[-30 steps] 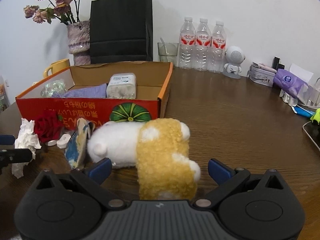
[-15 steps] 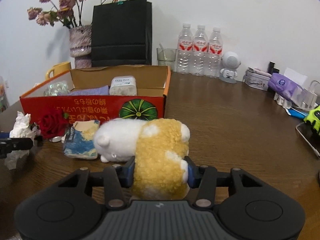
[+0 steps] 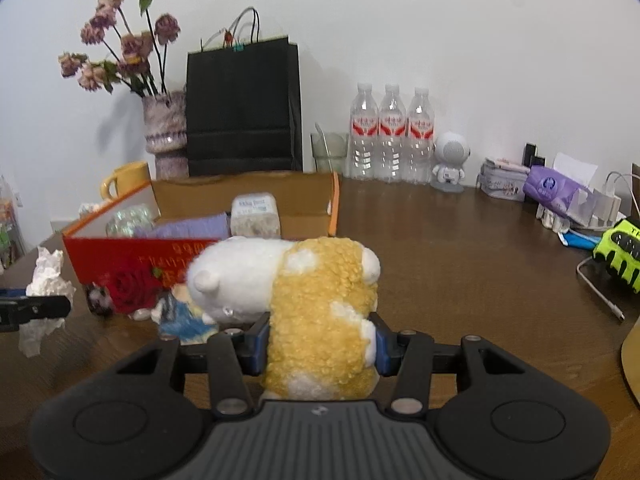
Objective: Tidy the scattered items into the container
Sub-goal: 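Drop crumpled tissue in box with left gripper while right drops plush toy, then withdraw both grippers toward the red rose and snack packet, then drop red rose in box with left gripper while right drops snack packet, then withdraw both grippers and approach the carabiner and small items on the table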
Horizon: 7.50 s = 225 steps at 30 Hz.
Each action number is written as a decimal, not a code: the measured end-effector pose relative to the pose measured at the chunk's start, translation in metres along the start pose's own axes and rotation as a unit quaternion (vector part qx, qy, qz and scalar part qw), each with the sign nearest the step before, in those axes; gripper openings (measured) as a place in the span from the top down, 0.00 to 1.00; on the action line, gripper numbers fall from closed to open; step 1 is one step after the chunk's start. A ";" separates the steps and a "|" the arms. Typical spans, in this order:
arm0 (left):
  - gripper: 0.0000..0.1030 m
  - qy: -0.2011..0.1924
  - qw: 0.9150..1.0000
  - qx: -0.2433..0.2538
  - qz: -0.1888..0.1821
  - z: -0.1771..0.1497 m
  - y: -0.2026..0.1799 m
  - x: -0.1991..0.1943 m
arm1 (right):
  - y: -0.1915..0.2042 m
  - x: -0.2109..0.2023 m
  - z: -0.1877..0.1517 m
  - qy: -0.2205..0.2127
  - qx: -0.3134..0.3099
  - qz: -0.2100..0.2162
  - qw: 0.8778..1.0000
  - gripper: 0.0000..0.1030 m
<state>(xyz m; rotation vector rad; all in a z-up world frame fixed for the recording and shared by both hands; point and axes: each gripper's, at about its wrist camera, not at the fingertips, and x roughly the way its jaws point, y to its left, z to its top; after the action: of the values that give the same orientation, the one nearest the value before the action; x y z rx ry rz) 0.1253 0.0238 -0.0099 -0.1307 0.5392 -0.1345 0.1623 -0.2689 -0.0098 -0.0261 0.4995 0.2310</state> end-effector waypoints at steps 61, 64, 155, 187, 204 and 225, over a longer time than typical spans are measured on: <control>0.00 -0.067 0.997 0.015 0.041 0.089 0.009 0.110 | 0.051 0.126 0.090 0.007 -0.019 0.034 0.999 0.00; 0.00 -0.069 0.997 0.000 0.031 0.094 0.011 0.097 | 0.047 0.106 0.096 -0.015 -0.012 0.038 0.999 0.00; 0.66 -0.069 0.997 -0.040 -0.004 0.131 0.012 0.109 | 0.081 0.142 0.136 -0.017 -0.014 0.103 0.994 0.82; 0.00 -0.030 0.998 -0.044 0.021 0.130 0.030 0.153 | 0.034 0.200 0.136 0.051 0.007 0.032 0.998 0.01; 0.00 -0.070 0.997 -0.036 0.010 0.132 0.035 0.083 | 0.038 0.115 0.131 -0.006 -0.010 0.069 0.998 0.01; 0.00 0.036 0.997 -0.027 0.055 0.031 0.066 0.041 | 0.045 0.087 0.023 0.069 -0.066 0.060 0.994 0.13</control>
<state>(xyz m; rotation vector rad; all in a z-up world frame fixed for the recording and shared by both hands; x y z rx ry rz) 0.1827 0.0848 -0.0144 -0.1482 0.6204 -0.0168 0.2373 -0.2044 -0.0298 -0.1414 0.6238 0.3814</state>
